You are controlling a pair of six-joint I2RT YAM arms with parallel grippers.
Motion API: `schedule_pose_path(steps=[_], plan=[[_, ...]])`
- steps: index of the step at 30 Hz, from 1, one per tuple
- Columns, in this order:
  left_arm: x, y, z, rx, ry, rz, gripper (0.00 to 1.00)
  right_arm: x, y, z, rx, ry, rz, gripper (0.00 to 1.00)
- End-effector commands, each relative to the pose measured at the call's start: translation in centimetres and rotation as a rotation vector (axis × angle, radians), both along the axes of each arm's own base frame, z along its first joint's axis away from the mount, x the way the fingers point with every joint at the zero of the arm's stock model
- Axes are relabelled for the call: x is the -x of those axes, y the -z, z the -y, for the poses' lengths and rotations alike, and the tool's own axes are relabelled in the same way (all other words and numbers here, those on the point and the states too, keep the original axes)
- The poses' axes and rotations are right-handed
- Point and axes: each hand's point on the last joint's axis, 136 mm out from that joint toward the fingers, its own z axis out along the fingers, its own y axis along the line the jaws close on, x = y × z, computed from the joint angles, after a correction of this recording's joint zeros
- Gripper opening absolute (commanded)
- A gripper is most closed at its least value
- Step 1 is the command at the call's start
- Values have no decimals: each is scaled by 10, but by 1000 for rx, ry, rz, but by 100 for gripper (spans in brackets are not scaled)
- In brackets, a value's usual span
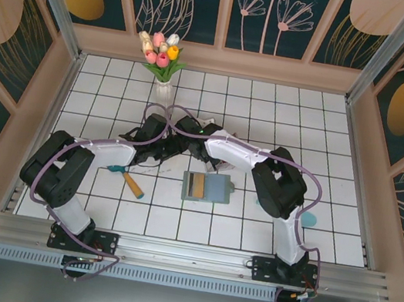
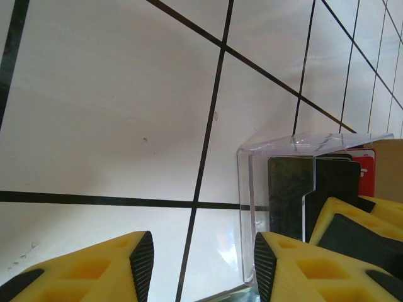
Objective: Put the credit cards into the card holder
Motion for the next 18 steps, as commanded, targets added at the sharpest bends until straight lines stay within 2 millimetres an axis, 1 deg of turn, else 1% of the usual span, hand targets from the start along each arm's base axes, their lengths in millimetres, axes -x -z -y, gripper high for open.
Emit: schedule_pose_path(steps=[1, 9, 14, 18], plan=[[-4, -6, -1, 21, -12, 12, 49, -2, -21, 14, 30, 18, 35, 27], [-4, -7, 0, 25, -11, 11, 48, -2, -22, 16, 34, 17, 36, 26], [-4, -7, 1, 30, -10, 11, 48, -1, -23, 18, 32, 19, 37, 22], [-5, -8, 2, 32, -8, 12, 48, -2, -26, 19, 33, 21, 44, 23]])
